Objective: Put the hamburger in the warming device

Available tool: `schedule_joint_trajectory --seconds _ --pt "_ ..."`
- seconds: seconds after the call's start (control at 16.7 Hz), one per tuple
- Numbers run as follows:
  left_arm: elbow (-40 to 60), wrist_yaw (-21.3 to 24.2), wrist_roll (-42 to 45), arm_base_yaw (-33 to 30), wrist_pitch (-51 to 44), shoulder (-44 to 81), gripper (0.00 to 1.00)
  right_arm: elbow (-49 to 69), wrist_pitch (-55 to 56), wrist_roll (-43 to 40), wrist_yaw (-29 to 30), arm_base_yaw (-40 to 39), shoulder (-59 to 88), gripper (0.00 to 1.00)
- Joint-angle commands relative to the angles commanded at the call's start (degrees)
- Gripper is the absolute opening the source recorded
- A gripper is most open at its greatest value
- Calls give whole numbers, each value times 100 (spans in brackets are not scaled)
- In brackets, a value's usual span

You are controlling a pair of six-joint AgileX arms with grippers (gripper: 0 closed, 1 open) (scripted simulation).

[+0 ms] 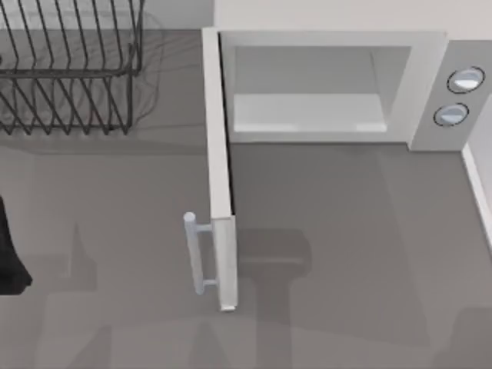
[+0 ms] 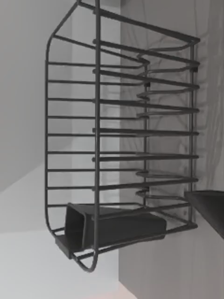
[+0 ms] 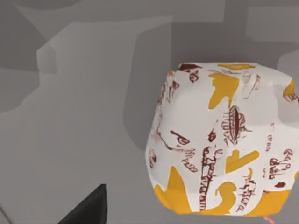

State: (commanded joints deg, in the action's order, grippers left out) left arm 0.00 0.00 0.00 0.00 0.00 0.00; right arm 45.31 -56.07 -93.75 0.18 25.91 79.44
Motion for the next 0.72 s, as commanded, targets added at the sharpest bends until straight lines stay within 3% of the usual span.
schedule_joint_trajectory --seconds 0.3,0.72 --pt "0 0 0 0 0 0 100 -149 234 18 -1 -20 111 100" --pt "0 0 0 0 0 0 100 -998 2036 30 -2 -13 993 100"
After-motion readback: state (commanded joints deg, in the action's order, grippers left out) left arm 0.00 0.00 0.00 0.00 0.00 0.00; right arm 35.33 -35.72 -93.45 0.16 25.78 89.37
